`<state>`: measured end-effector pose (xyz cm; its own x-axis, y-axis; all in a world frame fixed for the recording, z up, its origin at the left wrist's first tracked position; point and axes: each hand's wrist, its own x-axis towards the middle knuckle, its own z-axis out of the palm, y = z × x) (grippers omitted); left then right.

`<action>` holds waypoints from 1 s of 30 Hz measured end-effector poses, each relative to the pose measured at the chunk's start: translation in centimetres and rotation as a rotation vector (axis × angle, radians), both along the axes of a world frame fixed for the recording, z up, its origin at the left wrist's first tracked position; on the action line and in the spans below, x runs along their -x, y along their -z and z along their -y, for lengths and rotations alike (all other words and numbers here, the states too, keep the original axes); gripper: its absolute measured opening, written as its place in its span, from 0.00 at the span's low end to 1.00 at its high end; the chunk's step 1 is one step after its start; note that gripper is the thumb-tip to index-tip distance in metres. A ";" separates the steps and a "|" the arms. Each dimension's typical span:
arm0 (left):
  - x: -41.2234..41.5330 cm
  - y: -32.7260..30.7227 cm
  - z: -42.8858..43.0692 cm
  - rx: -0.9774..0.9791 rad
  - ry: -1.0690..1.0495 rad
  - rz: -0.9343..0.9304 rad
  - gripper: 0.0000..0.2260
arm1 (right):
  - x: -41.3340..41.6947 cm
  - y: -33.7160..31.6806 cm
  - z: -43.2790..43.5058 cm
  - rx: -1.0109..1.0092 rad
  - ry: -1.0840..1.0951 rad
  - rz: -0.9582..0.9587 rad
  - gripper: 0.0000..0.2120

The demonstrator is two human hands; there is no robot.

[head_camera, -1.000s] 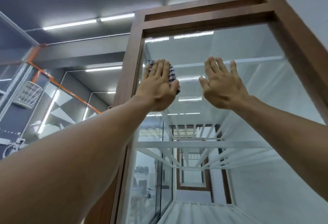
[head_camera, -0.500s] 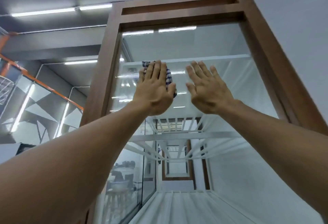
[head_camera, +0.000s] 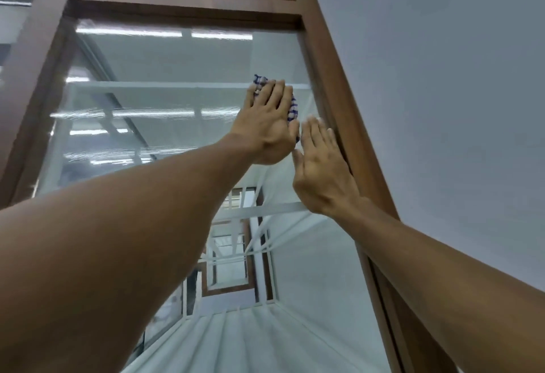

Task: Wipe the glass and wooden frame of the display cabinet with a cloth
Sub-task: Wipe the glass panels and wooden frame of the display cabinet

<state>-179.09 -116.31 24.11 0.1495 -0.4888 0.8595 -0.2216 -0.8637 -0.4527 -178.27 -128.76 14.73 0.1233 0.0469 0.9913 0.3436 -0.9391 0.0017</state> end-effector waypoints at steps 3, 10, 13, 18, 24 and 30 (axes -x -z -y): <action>0.0 -0.5 1.6 -0.058 -0.002 0.004 0.30 | 0.0 0.3 0.2 -0.008 -0.073 0.013 0.30; 0.2 -1.9 1.6 -0.191 0.018 -0.004 0.29 | -0.4 2.1 -0.6 -0.086 -0.063 0.012 0.34; 0.4 -1.6 1.5 -0.263 0.035 -0.021 0.28 | -0.4 3.5 -0.8 -0.090 -0.061 0.025 0.34; 0.2 -0.5 3.3 -0.152 0.019 -0.005 0.30 | -0.4 6.1 -1.1 -0.092 -0.075 0.022 0.34; 0.3 -0.4 0.0 -0.199 0.030 -0.004 0.29 | -0.2 6.0 -1.2 -0.070 -0.062 0.012 0.34; 0.6 1.7 -7.4 -0.040 -0.043 0.048 0.30 | 0.4 4.4 -2.5 -0.050 0.097 -0.031 0.35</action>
<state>-179.72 -108.92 22.46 0.1306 -0.5171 0.8459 -0.1621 -0.8529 -0.4963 -178.72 -126.25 10.30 0.1551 -0.0163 0.9878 0.2506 -0.9665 -0.0553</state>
